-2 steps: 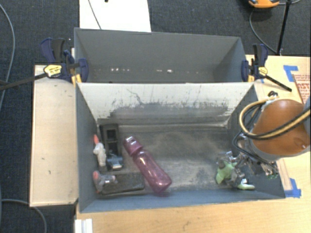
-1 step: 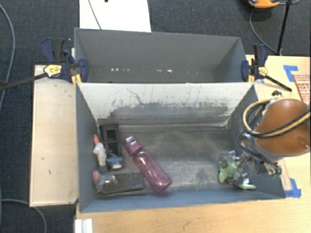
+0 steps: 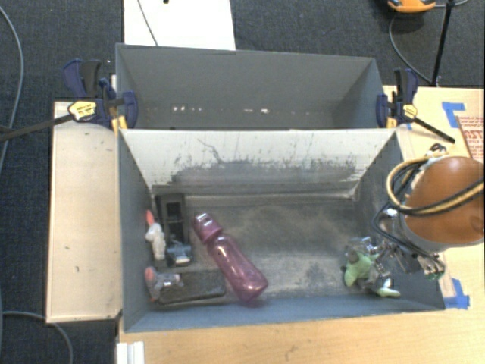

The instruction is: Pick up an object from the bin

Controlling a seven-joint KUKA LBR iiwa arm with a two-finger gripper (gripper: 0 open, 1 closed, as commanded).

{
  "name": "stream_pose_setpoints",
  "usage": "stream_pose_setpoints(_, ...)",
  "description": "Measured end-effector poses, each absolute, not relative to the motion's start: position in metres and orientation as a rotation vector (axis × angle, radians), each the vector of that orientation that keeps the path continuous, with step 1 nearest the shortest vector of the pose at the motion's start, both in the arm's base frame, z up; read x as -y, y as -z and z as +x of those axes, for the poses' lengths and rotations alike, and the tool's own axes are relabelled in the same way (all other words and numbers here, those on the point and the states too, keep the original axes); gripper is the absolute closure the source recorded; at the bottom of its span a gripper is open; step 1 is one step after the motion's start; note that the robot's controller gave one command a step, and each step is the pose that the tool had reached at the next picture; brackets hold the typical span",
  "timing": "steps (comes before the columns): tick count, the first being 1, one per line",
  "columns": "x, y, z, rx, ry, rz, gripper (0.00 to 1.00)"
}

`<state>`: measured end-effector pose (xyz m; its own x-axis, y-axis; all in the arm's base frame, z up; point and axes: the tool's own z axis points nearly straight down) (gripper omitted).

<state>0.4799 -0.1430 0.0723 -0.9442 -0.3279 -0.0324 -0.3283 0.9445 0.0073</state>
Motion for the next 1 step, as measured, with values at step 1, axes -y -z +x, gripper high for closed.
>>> stream_pose_setpoints(1, 0.143, -0.0723, 0.4799, -3.068, -0.02, -0.513, 1.0)
